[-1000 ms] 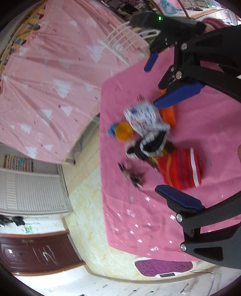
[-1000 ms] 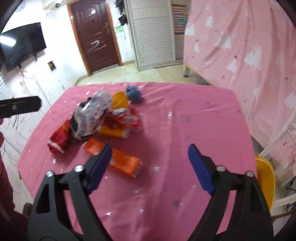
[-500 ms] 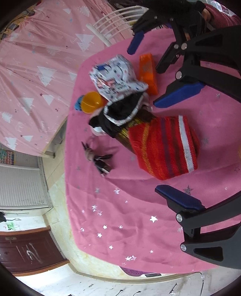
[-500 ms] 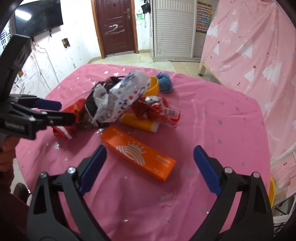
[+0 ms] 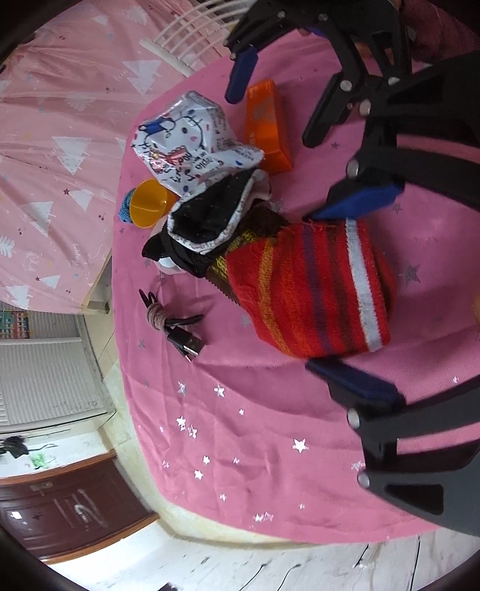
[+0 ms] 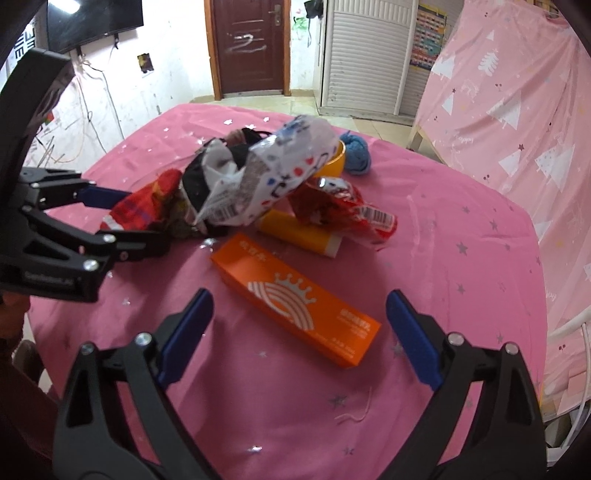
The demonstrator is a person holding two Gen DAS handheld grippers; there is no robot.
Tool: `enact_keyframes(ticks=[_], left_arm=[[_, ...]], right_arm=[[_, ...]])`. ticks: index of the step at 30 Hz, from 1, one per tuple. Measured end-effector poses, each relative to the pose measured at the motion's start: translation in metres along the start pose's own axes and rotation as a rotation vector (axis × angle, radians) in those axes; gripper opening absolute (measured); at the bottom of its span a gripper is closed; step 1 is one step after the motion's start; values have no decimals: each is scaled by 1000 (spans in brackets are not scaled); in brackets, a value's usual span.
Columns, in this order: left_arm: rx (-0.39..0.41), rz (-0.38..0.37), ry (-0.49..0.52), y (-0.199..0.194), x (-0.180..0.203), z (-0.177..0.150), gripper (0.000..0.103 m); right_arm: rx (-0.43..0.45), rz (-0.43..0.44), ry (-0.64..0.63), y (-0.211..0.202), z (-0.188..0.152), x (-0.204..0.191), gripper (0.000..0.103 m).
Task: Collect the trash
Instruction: 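Grasp the red striped knit hat with the left tool while the right tool grasps an orange box, then drop the box into the yellow bin with the right tool while the left tool holds the hat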
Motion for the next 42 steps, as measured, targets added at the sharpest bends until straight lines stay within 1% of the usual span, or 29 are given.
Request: enact_keyframes(ticks=[1, 2, 3, 4, 5, 6, 7, 8, 10, 11, 14, 17, 22, 25, 30, 34, 36, 42], left_arm=[[2, 3, 6, -1, 2, -1, 50], [2, 2, 9, -3, 3, -2, 48], [3, 4, 8, -4, 3, -2, 44], [4, 8, 5, -5, 4, -3, 39], [5, 10, 0, -6, 4, -3, 36], [6, 10, -4, -7, 3, -4, 31], [7, 7, -9, -9, 3, -5, 26], [7, 4, -14, -10, 1, -7, 24], [6, -1, -21, -13, 0, -10, 20], [7, -2, -21, -14, -3, -13, 20], [12, -3, -25, -19, -4, -17, 19], [22, 2, -30, -28, -9, -23, 19], [47, 15, -42, -47, -14, -28, 19], [60, 24, -48, -58, -16, -28, 19], [70, 26, -52, -73, -13, -27, 19], [84, 30, -41, -86, -5, -27, 19], [93, 32, -28, -92, 5, -25, 19], [124, 25, 15, -110, 32, -18, 19]], right_arm=[[-3, 0, 1, 0, 0, 0, 79], [-4, -1, 4, 0, 0, 0, 75], [-6, -1, 6, -1, 0, -1, 72], [-10, -4, 2, -1, -1, -1, 65], [-14, -6, -2, -1, 0, -1, 60], [-17, -5, -6, -2, -1, -1, 58], [-19, -5, -16, -3, -2, -3, 53], [-21, -3, -22, -3, -3, -5, 51], [-25, -6, -46, -6, -5, -10, 41], [-26, -3, -54, -6, -6, -12, 35], [-26, 1, -94, -11, -10, -21, 26], [-6, 23, -101, -19, -12, -27, 24], [33, 63, -105, -36, -15, -35, 23], [50, 71, -112, -46, -19, -41, 23], [78, 68, -111, -64, -26, -40, 22], [108, 54, -90, -81, -32, -30, 22], [126, 44, -70, -89, -36, -22, 22], [187, -8, -3, -120, -50, 12, 22]])
Point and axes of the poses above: each gripper's, at about its wrist camera, not at the fingertips, and y roughly the way its jaws point, x to its right, z to its top, the point moved 2 cm from there along y, roughly the way its jaws point, and after that the axes turned 10 degrees about z, right-handed, at the moved point
